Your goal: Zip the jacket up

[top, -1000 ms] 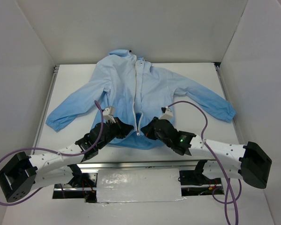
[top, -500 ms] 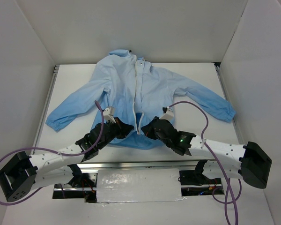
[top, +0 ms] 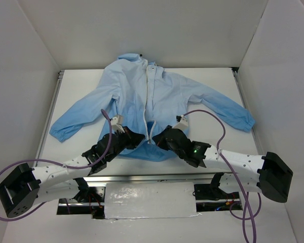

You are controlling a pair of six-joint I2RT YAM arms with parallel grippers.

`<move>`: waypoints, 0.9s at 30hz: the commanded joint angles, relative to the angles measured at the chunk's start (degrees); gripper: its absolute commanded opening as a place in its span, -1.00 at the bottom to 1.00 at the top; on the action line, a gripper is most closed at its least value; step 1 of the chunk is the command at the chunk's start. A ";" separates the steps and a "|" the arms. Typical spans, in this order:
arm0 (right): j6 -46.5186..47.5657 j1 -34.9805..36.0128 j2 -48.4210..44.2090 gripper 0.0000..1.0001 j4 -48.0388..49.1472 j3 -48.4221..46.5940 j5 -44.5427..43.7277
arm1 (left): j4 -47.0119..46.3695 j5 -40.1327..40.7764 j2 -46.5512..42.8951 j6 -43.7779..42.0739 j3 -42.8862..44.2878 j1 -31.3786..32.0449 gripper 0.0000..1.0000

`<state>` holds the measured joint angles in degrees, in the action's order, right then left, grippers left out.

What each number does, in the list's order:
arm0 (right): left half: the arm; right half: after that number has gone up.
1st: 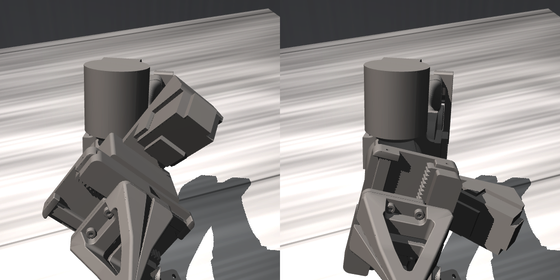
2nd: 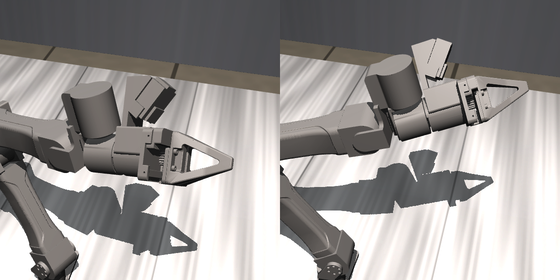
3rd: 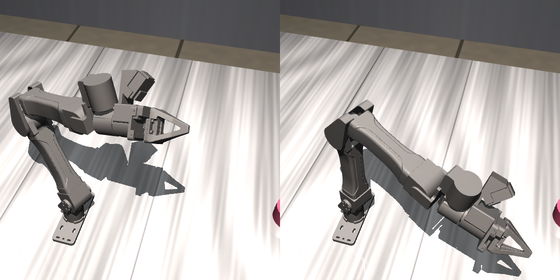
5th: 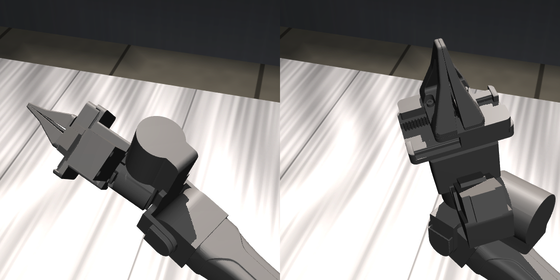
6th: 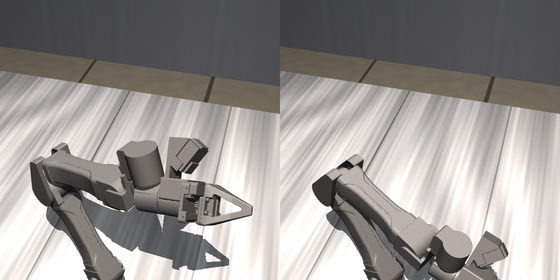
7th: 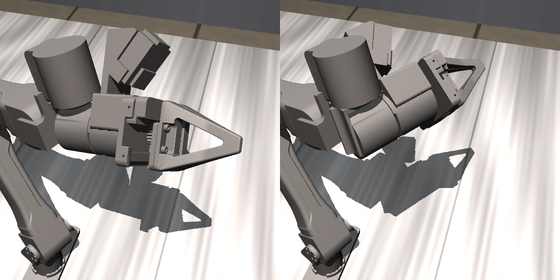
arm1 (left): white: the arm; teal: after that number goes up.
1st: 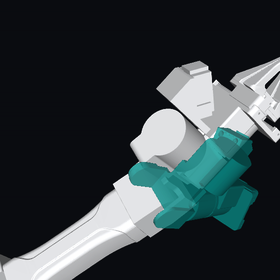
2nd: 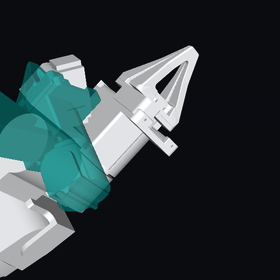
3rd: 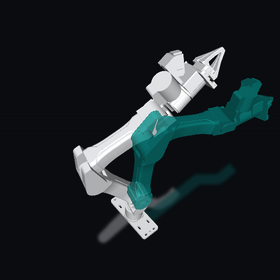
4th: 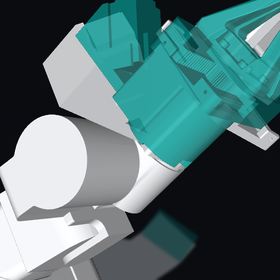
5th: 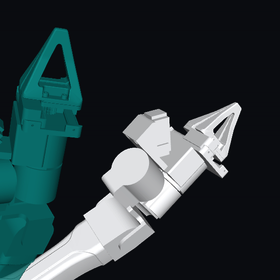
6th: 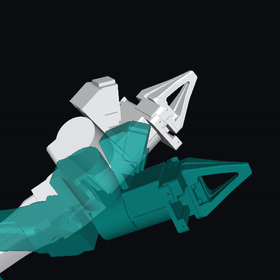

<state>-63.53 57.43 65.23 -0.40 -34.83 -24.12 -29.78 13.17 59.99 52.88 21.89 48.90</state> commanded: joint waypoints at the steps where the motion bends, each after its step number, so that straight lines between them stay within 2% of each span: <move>1: -0.89 0.49 -0.45 -1.00 3.74 -1.21 -1.28 | -6.25 -0.16 0.31 1.25 -1.15 0.40 -1.00; 9: -4.32 0.49 -2.21 -1.00 -2.49 -3.22 -3.91 | -6.17 1.68 -0.04 1.26 -2.20 0.58 -1.00; 27: -3.81 0.40 -1.25 -1.00 0.23 -2.70 -3.13 | -10.38 -0.86 0.92 0.91 -3.52 0.84 -1.00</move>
<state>-67.96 57.60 65.04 -2.66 -35.62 -24.93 -34.81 13.65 60.71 54.28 18.92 49.30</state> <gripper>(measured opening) 0.055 0.075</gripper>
